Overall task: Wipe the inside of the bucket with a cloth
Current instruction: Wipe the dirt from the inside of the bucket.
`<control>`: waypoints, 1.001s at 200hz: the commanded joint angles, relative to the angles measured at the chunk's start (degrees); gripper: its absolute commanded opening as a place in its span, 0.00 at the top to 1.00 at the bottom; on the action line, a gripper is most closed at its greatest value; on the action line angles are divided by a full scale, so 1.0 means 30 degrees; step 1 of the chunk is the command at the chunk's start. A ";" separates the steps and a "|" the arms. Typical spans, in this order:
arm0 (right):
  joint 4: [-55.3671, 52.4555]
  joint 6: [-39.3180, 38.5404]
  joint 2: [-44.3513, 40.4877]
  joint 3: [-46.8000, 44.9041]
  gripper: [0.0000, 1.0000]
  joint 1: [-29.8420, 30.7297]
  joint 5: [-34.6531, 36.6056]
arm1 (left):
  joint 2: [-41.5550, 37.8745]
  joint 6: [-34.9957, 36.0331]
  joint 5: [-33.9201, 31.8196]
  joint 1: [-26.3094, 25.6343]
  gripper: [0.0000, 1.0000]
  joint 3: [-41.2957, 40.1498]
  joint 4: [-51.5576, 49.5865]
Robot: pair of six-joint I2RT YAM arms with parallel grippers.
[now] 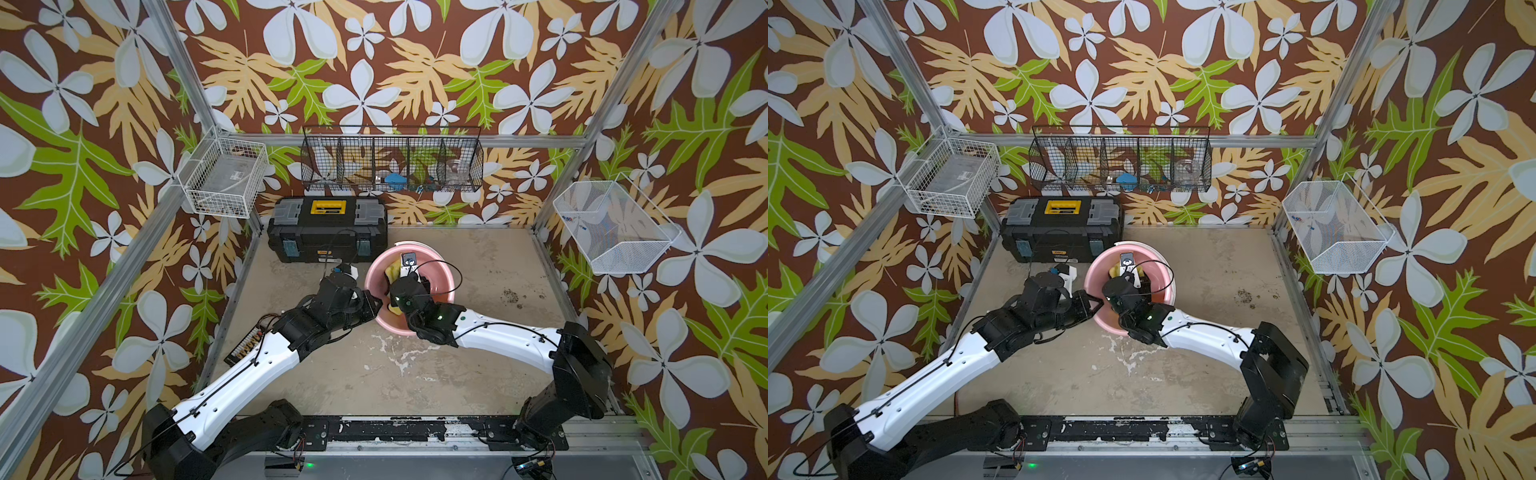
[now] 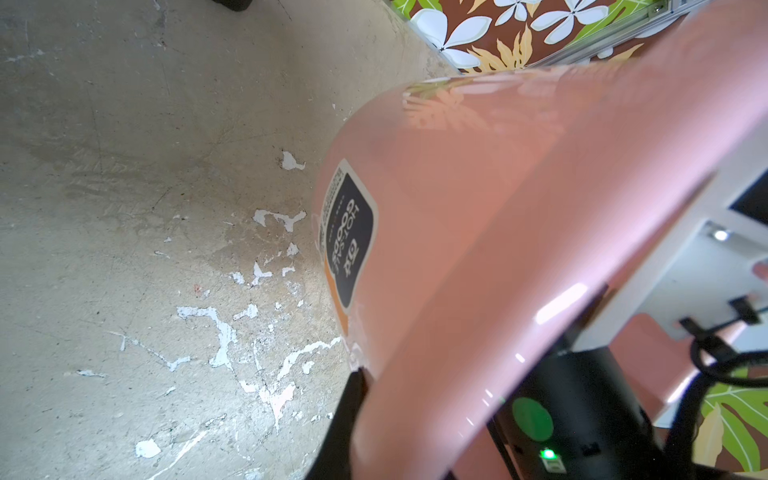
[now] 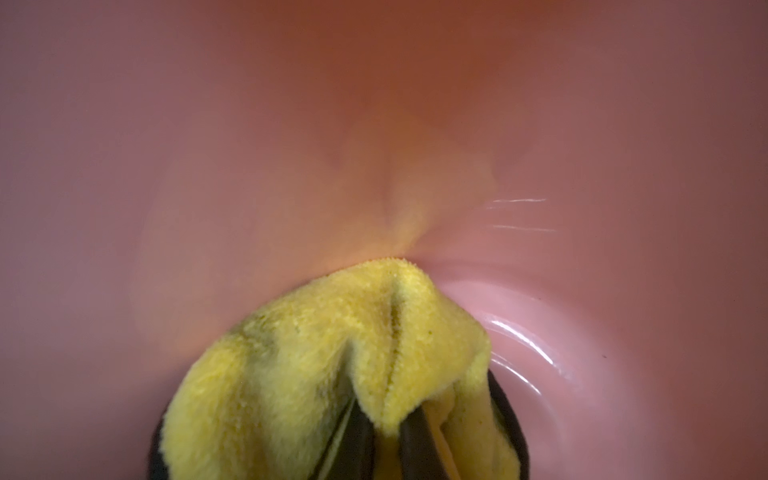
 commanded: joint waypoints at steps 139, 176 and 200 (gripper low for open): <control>-0.4922 0.4325 0.6248 0.6498 1.00 -0.1467 -0.4476 | -0.0843 -0.1008 0.1265 -0.0545 1.00 -0.1329 0.3174; -0.4463 0.5113 0.6473 0.5749 1.00 -0.2402 -0.6158 | -0.1111 -0.0976 0.1294 -0.0625 1.00 -0.1530 0.3137; -0.3969 0.4935 0.6703 0.5694 1.00 -0.2453 -0.7014 | -0.1068 -0.0919 0.1333 -0.0636 1.00 -0.1708 0.3213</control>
